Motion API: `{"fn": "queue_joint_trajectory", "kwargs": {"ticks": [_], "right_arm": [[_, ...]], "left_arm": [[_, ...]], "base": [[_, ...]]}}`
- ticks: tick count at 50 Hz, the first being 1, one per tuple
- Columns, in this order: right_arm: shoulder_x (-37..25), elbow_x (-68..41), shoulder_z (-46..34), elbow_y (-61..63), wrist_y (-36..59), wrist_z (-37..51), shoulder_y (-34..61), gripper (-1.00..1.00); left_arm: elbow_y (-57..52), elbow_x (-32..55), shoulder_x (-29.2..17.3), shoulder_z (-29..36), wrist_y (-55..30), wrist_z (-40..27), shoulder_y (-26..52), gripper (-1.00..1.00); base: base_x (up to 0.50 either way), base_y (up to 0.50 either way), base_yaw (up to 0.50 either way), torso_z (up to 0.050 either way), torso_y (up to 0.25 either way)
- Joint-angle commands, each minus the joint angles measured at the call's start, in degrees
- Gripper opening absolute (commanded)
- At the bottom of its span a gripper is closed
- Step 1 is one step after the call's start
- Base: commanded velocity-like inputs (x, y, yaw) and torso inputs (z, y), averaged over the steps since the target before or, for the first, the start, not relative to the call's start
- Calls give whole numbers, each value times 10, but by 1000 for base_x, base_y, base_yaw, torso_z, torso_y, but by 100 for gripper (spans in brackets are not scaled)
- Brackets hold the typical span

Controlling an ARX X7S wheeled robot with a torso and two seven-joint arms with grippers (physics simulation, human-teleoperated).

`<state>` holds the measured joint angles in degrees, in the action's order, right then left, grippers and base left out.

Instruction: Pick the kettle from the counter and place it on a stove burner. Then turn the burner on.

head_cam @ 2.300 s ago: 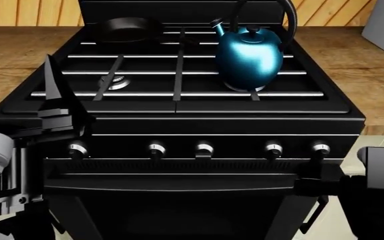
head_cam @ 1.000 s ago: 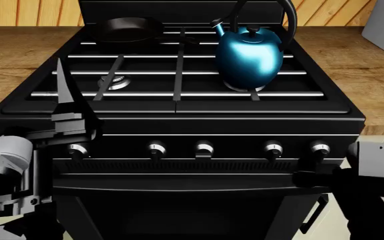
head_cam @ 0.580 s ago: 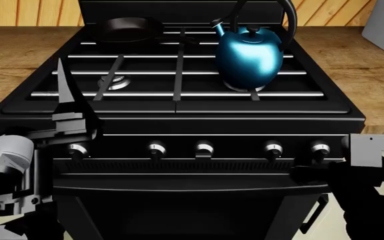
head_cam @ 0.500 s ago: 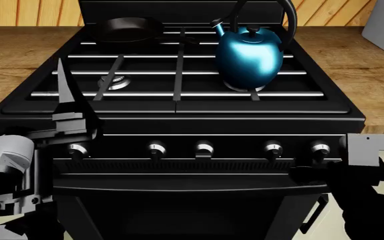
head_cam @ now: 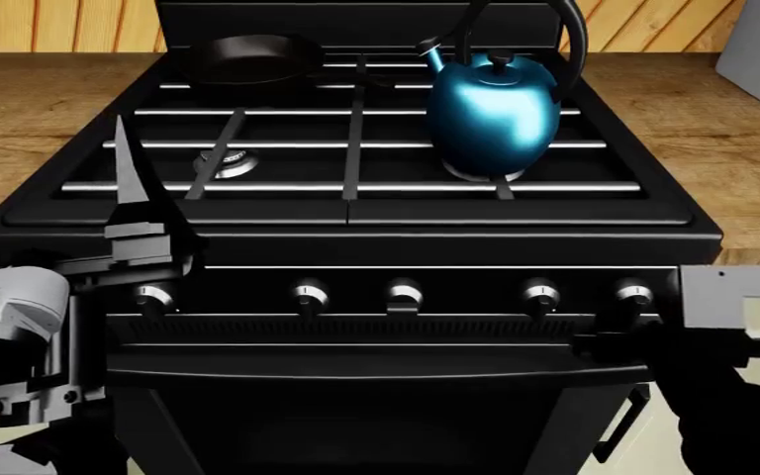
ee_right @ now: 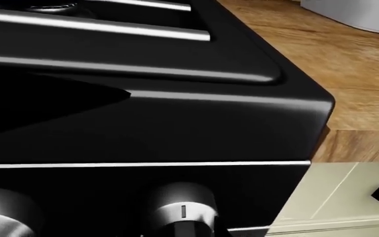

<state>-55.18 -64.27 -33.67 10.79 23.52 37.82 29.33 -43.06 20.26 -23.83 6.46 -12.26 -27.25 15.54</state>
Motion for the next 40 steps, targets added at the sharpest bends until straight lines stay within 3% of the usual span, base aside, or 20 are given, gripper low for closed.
{"fn": "queue_joint_trajectory", "kwargs": {"ticks": [1, 10, 40], "right_arm": [[1, -12, -19, 0, 38, 3, 37, -100], [9, 0, -49, 10, 123, 3, 109, -100], [22, 12, -98, 12, 255, -1, 206, -100]], "left_arm": [[2, 2, -1, 0, 2, -1, 0, 100], [0, 3, -2, 0, 4, -2, -1, 100], [-2, 7, -7, -1, 7, -7, -1, 100]], "base": [[0, -3, 5, 0, 0], [12, -2, 7, 0, 0], [17, -1, 12, -2, 0]]}}
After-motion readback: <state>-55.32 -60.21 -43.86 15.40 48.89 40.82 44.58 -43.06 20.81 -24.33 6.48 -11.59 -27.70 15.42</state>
